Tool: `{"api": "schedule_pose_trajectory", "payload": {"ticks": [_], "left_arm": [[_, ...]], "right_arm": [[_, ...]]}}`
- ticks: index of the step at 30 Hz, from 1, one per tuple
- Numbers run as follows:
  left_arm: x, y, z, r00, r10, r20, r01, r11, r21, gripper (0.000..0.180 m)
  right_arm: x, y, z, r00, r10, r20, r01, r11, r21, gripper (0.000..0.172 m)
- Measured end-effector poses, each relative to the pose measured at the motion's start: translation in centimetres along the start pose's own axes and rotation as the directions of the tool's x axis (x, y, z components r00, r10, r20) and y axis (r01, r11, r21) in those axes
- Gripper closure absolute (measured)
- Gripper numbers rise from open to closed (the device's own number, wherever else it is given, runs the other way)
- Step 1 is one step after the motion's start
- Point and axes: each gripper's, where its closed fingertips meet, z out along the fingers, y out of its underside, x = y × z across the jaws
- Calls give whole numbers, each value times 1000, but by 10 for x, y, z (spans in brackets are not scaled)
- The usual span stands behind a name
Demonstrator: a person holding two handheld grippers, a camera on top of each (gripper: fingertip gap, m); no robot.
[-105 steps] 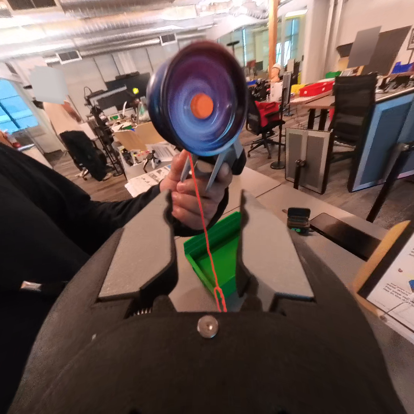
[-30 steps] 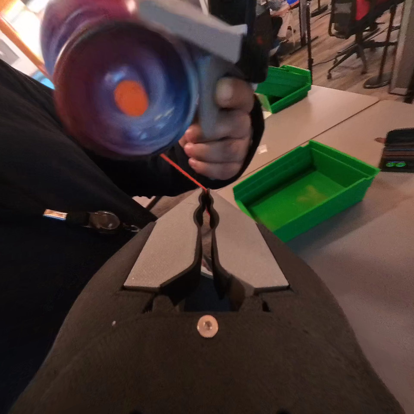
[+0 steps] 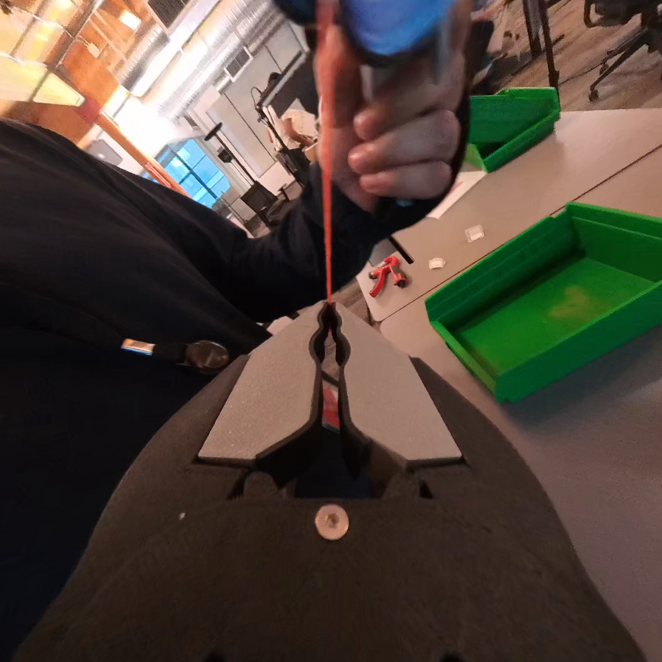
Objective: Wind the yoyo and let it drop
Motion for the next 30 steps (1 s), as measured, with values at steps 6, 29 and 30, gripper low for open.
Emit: {"api": "schedule_pose_trajectory", "payload": {"ticks": [6,29,30], "left_arm": [[66,53,14,895,-220,-389,97,945,-312,178],[32,43,38,987,150,-52,-153,986,-60,179],[41,39,39,990,86,-115,-85,996,14,179]], "right_arm": [[41,-6,-26,979,-42,-198,38,999,-22,172],[-28,-22,-46,995,-40,90,22,982,185,172],[-33,-27,-46,992,-51,111,24,974,226,172]]}}
